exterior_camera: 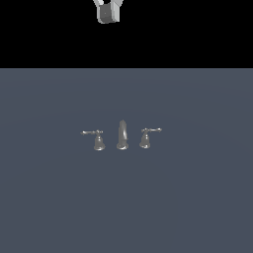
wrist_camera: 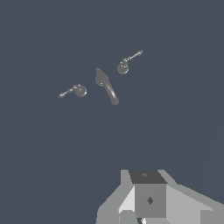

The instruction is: Turn on the faucet by rotating a designated handle.

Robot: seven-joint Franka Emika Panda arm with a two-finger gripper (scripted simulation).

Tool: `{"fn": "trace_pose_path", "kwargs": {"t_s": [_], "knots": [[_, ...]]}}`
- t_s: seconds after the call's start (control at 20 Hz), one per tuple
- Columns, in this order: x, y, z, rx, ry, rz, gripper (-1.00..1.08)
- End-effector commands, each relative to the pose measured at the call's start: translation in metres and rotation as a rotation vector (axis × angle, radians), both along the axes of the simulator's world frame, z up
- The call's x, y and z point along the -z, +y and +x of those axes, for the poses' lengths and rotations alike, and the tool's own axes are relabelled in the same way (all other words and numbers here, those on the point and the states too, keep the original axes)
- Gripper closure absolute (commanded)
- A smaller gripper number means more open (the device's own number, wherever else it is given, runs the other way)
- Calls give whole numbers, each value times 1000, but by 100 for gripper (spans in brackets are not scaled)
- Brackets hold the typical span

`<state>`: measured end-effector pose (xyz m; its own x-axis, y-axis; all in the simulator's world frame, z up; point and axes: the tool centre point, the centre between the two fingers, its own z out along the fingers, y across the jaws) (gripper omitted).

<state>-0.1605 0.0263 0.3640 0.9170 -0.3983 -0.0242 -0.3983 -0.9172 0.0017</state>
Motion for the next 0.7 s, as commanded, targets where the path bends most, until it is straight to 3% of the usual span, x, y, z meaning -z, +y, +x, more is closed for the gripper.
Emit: {"fn": "trace_pose_path", "kwargs": {"t_s": [0.0,0.65], "knots": [[18,0,16,66,-2,0,108],[105,-15,91,380,-6,-3,108]]}}
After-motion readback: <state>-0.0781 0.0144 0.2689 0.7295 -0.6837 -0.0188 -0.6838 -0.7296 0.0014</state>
